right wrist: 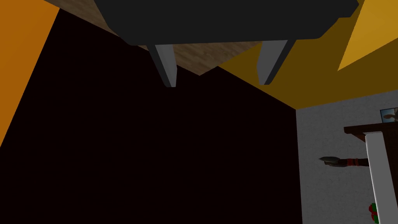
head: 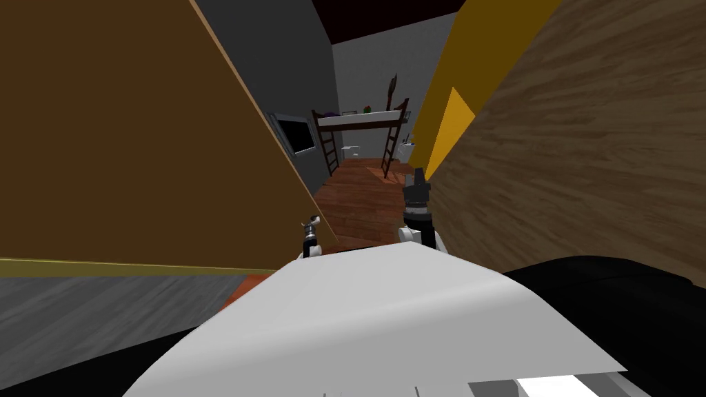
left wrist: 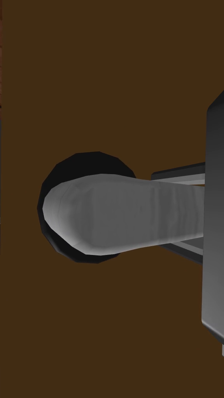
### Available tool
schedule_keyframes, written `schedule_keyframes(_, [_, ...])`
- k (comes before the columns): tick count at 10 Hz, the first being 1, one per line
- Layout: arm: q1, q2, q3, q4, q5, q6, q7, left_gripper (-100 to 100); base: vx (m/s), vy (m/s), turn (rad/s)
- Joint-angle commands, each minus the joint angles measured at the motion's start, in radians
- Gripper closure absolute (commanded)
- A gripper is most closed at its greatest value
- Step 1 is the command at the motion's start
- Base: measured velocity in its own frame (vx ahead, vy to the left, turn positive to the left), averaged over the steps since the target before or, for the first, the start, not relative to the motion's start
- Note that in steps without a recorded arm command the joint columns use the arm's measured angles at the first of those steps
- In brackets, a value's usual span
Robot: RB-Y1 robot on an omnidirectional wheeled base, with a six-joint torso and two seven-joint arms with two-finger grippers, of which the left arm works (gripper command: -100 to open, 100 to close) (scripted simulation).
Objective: Push the door open
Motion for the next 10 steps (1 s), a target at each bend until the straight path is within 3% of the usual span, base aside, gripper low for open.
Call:
schedule_keyframes(1, [-0.008,0.005,0.017,0.004,0.010,-0.006,-0.006,100,0.214,-0.039,0.063])
schedule_keyframes(5, [-0.005,0.011,0.063,0.006,0.037,-0.008,-0.023,100,0.196,-0.047,0.054])
schedule_keyframes(10, [0.002,0.016,0.086,0.005,0.051,-0.003,-0.032,100,0.128,-0.028,0.037])
